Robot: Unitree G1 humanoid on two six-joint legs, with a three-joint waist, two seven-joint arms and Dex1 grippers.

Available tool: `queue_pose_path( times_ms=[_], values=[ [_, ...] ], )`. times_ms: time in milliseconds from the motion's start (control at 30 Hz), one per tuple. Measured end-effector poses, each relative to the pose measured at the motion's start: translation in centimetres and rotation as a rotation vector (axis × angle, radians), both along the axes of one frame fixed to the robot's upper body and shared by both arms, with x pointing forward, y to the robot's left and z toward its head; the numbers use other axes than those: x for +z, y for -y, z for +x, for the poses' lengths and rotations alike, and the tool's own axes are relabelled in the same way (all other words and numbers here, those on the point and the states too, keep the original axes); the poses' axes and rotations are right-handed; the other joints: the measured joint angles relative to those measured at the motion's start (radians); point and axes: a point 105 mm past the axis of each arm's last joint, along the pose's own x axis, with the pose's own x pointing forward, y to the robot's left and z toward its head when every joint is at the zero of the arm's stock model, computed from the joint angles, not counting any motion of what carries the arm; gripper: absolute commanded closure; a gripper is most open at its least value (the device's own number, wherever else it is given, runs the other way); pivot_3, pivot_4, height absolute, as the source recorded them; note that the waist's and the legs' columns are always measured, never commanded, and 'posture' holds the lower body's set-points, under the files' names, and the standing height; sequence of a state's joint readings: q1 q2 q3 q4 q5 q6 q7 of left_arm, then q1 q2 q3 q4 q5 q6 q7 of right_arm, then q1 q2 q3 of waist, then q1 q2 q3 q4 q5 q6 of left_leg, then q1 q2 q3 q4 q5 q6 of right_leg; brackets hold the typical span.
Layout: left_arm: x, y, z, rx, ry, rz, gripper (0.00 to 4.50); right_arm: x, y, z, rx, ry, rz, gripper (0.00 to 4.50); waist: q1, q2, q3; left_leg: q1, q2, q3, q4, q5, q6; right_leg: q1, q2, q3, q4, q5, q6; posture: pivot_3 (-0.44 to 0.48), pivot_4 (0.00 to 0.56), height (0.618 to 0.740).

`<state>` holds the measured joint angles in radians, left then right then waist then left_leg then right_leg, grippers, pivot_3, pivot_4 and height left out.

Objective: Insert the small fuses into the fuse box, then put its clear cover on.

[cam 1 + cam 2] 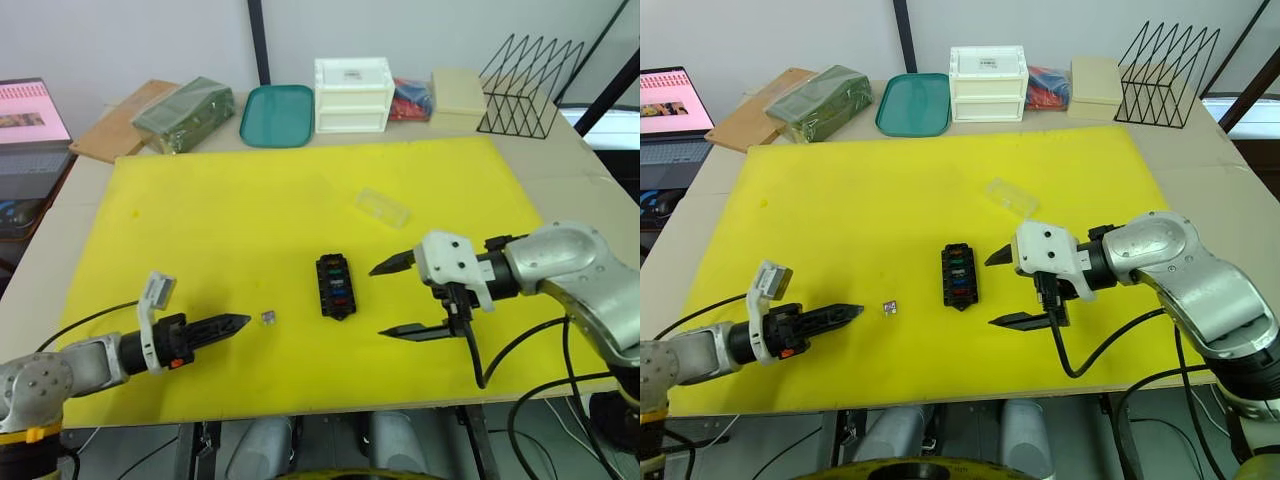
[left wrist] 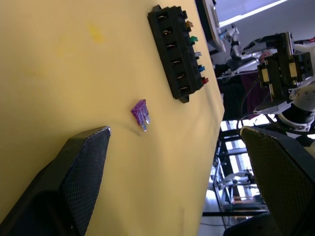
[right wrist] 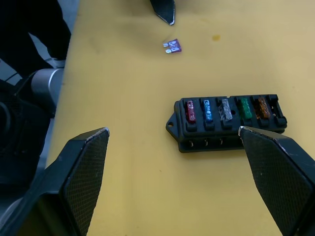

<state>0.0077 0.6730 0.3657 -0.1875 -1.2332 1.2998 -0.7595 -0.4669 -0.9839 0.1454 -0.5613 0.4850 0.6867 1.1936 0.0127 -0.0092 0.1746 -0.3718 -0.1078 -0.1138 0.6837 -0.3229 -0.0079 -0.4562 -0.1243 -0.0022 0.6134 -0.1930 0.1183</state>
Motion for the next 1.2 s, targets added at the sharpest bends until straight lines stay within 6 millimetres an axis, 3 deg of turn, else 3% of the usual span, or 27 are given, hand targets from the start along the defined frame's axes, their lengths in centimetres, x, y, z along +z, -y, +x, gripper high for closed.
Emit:
queue_pose_path(
  times_ms=[67,167,600,1200],
  values=[
    [0.0,0.3,0.5,-0.007,-0.020,-0.007,0.66,0.0,0.0,0.1,-0.008,0.004,0.002,0.00,0.001,0.000,0.000,0.000,0.000,0.000,0.000,0.000,0.000,0.000,0.000,0.000,0.000,0.000,0.000,0.000,0.150,0.740],
    [-0.5,0.9,0.9,-0.038,-0.061,0.003,1.69,0.0,0.1,0.4,-0.024,0.019,-0.003,0.00,0.000,0.000,0.000,0.000,0.000,0.000,0.000,0.000,0.000,0.000,0.000,0.000,0.000,0.000,0.000,0.000,0.150,0.740],
    [-1.2,1.8,1.3,-0.096,-0.129,0.054,1.69,0.2,0.2,1.0,-0.055,0.051,-0.016,0.00,0.000,0.000,0.000,0.000,0.000,0.000,0.000,0.000,0.000,0.000,0.000,0.000,0.000,0.000,0.000,0.000,0.150,0.740],
    [-2.1,2.8,1.7,-0.105,-0.089,0.075,1.69,0.3,-0.4,1.9,-0.066,0.075,-0.024,0.00,0.006,0.006,-0.005,0.003,-0.002,-0.001,0.000,0.000,0.000,0.006,-0.001,0.000,-0.002,0.000,0.000,0.000,0.150,0.740]
  ],
)
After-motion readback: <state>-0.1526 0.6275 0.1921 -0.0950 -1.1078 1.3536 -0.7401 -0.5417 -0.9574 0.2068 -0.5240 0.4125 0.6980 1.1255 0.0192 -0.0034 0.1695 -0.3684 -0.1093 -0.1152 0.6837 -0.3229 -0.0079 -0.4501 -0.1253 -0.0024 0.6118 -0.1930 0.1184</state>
